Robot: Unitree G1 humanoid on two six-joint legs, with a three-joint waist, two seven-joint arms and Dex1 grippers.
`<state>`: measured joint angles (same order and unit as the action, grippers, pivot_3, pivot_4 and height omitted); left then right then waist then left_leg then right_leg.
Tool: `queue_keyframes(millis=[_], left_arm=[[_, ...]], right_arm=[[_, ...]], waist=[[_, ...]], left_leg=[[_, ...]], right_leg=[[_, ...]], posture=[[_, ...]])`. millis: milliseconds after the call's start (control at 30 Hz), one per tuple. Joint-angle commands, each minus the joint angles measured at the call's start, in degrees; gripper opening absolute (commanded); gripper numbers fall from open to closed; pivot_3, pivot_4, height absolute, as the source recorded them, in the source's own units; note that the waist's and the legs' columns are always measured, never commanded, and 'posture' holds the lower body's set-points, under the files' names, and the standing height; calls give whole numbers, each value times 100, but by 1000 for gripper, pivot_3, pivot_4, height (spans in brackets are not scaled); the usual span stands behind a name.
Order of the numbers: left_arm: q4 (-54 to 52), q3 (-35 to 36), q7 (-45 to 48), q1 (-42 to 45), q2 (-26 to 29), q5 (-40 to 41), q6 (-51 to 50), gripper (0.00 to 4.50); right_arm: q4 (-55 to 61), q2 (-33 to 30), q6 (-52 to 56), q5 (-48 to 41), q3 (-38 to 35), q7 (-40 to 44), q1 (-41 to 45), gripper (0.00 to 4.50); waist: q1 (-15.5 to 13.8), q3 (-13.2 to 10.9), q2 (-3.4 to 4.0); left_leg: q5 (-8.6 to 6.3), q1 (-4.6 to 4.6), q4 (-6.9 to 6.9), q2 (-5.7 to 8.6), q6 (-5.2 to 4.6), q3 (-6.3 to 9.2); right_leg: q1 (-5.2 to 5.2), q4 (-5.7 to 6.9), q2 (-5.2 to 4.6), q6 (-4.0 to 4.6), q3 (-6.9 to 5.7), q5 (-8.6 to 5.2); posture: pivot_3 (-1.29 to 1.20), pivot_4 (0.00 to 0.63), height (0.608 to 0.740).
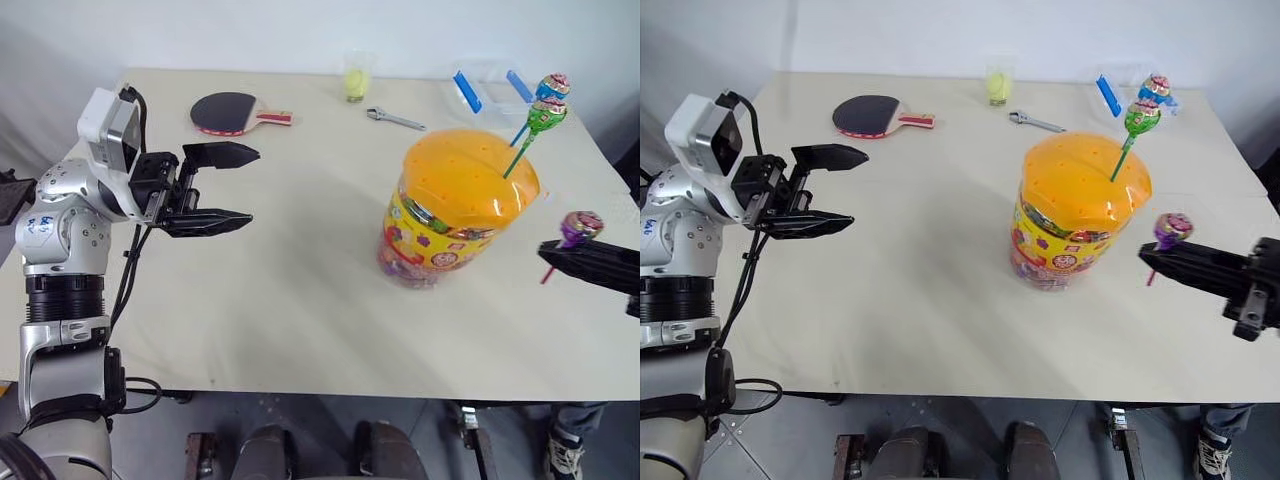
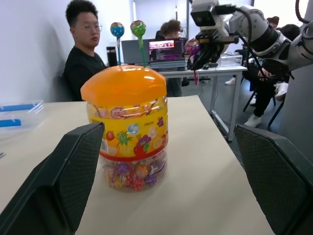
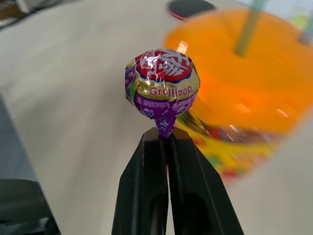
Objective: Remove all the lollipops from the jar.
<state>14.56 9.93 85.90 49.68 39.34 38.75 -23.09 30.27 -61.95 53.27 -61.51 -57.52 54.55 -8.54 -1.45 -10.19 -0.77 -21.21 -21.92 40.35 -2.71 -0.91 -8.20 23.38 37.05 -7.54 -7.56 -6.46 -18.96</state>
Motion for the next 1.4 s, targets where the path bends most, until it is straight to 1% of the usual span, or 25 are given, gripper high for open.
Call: queue_keyframes(millis=[33,100,167,267,333,433,600,633,667,800,967,1033,1067,1200,1267,1333,1400], left_arm=[[-52,69,-7,148,-10,114,-49,4500],[-115,64,-32,99,-62,123,-71,4500],[-222,94,-89,38,-100,167,-113,4500],[-390,131,-152,-75,-86,199,-206,4500],[-503,159,-188,-155,-64,229,-261,4500],[-630,204,-257,-230,-40,262,-320,4500],[-803,262,-368,-363,0,322,-382,4500],[-823,270,-387,-381,4,325,-383,4500],[-854,277,-405,-403,8,332,-388,4500],[-977,314,-472,-486,28,372,-424,4500],[-1032,346,-505,-545,83,411,-454,4500],[-982,343,-488,-526,87,391,-436,4500],[-970,341,-484,-520,87,385,-431,4500],[-909,321,-463,-473,62,367,-410,4500],[-857,296,-442,-441,46,346,-386,4500],[-796,266,-420,-401,24,319,-353,4500],[-721,230,-383,-322,-9,301,-314,4500]], right_arm=[[-437,308,-389,585,-104,52,-277,66],[-1070,551,-887,1297,407,-276,-251,66],[-1756,718,-1232,2026,1024,-983,66,66],[-2398,909,-1655,2744,1618,-1599,522,66],[-2961,919,-1704,3181,2020,-1997,872,66],[-3567,959,-1687,3473,2309,-2307,1301,66],[-4404,924,-1654,3791,2672,-2478,1842,66],[-4558,915,-1650,3845,2731,-2506,1942,506],[-4629,911,-1648,3864,2754,-2495,1995,719],[-4347,839,-1592,3798,2637,-2289,1859,1990],[-3383,631,-1261,3364,1939,-1856,1497,3585],[-2714,553,-1117,3002,1507,-1426,1240,4264],[-2480,545,-1068,2865,1355,-1295,1157,4483],[-1312,552,-692,1756,659,-790,1171,4483],[-900,446,-612,1355,576,-545,1221,4483],[-771,257,-417,1080,737,-686,1514,4483],[-612,10,-313,739,1185,-774,2036,4483]], waist=[[2,1,-1],[3,4,-6],[23,10,-17],[38,11,-8],[63,10,7],[89,11,9],[122,12,11],[135,12,11],[145,12,11],[158,13,13],[147,13,14],[125,14,17],[128,14,17],[131,14,16],[123,14,16],[120,14,16],[135,14,16]], left_leg=[[0,0,0,0,0,0],[0,0,2,1,0,-1],[0,0,4,1,0,-1],[0,-3,9,1,0,-3],[0,-7,9,0,0,-3],[0,-10,8,0,0,-2],[0,-11,11,0,0,1],[0,-12,10,-1,0,2],[0,-12,10,-1,0,3],[0,-13,8,-1,0,5],[0,-15,8,-1,0,5],[0,-17,9,0,0,6],[0,-17,9,0,0,9],[0,-16,10,-1,0,9],[0,-16,10,-1,0,11],[0,-17,15,0,0,11],[0,-17,18,1,0,11]], right_leg=[[0,-1,0,0,0,0],[0,0,-1,0,1,0],[0,0,0,0,0,0],[3,2,-4,-1,2,0],[10,6,-3,-1,2,0],[12,6,-3,-1,1,0],[11,7,-3,-1,-1,0],[11,7,-3,-1,-1,0],[11,7,-3,-1,-2,0],[12,7,-4,-1,-4,0],[12,7,-4,-1,-4,0],[12,6,-5,-1,-4,0],[12,6,-4,-1,-4,0],[10,5,-2,-1,-4,0],[10,5,-2,-1,-5,0],[9,5,-2,-1,-4,0],[8,6,-3,-1,-5,0]], posture=[[0,150,740],[0,150,740],[0,150,740],[0,150,740],[0,150,740],[0,150,740],[0,150,740],[0,150,740],[0,150,740],[0,150,740],[0,150,740],[0,150,740],[0,150,740],[0,150,740],[0,150,740],[0,150,740],[0,150,740]])
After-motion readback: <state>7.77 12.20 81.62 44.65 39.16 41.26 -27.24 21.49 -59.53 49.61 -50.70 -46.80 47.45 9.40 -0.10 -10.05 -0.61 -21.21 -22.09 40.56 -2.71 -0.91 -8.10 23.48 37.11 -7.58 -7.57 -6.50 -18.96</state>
